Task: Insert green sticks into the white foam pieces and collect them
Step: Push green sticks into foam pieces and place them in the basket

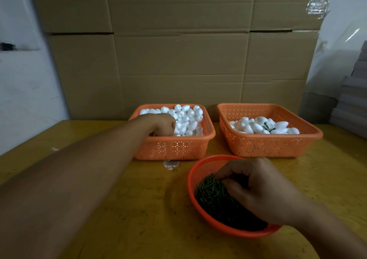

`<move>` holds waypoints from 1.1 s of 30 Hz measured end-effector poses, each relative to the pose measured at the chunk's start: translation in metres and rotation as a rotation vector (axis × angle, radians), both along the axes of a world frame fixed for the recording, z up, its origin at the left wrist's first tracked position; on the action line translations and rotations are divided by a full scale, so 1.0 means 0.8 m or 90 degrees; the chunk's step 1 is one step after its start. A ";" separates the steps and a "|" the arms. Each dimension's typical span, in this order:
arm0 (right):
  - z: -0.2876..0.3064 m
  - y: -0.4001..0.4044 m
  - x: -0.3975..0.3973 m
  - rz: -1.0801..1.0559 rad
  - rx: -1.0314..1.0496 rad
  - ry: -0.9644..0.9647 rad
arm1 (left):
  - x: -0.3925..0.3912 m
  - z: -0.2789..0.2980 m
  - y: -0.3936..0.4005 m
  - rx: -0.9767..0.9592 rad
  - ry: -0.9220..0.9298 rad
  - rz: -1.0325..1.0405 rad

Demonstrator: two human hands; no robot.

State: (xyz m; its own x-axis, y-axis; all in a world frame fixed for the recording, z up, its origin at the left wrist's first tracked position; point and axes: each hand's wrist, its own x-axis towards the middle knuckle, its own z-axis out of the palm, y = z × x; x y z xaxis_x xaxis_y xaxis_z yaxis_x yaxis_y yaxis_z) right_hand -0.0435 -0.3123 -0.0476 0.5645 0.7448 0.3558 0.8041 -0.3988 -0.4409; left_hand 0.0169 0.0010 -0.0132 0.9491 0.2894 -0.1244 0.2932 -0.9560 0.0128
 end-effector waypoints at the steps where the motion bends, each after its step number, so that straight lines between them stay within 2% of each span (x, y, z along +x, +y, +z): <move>1: 0.000 0.000 0.000 -0.002 -0.002 -0.001 | -0.002 0.002 0.002 0.008 -0.036 -0.001; 5: 0.000 0.000 -0.001 0.000 -0.007 0.006 | -0.010 0.005 0.001 -0.032 -0.199 -0.045; 9: 0.000 0.002 -0.005 0.008 -0.004 0.002 | -0.030 0.012 -0.018 -0.139 -0.373 -0.046; 13: 0.002 0.001 -0.005 0.004 -0.001 0.003 | -0.058 0.018 -0.046 -0.241 -0.467 -0.051; 14: 0.002 0.001 -0.005 0.005 -0.003 0.004 | -0.066 0.017 -0.054 -0.288 -0.484 -0.059; 18: 0.002 0.002 -0.005 0.005 -0.011 0.006 | -0.103 0.000 -0.096 -0.618 -0.533 -0.094; 21: 0.002 0.003 -0.005 0.007 -0.014 0.004 | -0.126 -0.014 -0.122 -0.742 -0.533 -0.104; 27: 0.002 0.003 -0.005 0.025 -0.010 0.005 | -0.159 -0.032 -0.151 -1.062 -0.401 -0.105; 33: 0.000 0.003 -0.003 0.025 -0.010 0.003 | -0.171 -0.045 -0.152 -1.175 -0.345 -0.078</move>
